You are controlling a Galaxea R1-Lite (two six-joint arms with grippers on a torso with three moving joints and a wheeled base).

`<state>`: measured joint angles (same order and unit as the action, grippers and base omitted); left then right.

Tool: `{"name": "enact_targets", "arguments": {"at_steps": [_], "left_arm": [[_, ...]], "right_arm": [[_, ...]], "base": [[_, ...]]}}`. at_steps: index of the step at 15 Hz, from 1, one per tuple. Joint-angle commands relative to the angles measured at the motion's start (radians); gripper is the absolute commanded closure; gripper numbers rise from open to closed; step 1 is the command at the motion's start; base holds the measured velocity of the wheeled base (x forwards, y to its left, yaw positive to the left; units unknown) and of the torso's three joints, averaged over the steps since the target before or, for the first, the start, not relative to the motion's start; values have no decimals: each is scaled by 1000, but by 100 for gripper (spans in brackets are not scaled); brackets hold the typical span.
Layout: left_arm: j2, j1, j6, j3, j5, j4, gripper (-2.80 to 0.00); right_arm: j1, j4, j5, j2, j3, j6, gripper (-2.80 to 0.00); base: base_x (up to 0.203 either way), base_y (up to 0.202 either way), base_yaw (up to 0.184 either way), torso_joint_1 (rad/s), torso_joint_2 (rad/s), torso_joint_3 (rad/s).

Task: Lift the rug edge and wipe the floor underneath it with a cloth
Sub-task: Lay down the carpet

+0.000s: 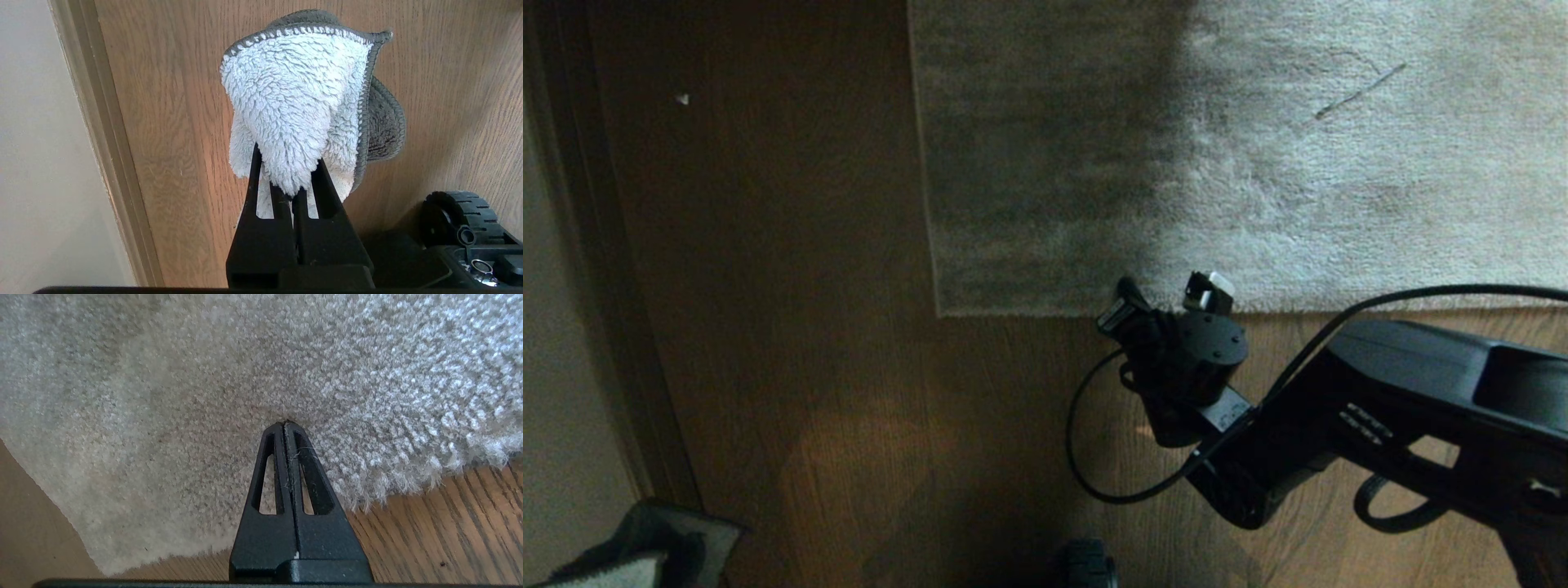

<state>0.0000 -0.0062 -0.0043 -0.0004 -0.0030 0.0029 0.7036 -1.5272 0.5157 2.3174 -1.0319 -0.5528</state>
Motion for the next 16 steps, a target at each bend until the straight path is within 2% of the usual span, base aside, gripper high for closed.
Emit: {"name": "enact_targets", "arguments": {"at_steps": [1,16], "left_arm": [[0,0,0,-1,0,0,0],[0,0,0,0,0,0,0]], "right_arm": [[0,-42,3,13,6,-3,0],[2,-42,1,8,63,14,0]], "base": [[0,0,0,0,0,0],[0,0,0,0,0,0]]}}
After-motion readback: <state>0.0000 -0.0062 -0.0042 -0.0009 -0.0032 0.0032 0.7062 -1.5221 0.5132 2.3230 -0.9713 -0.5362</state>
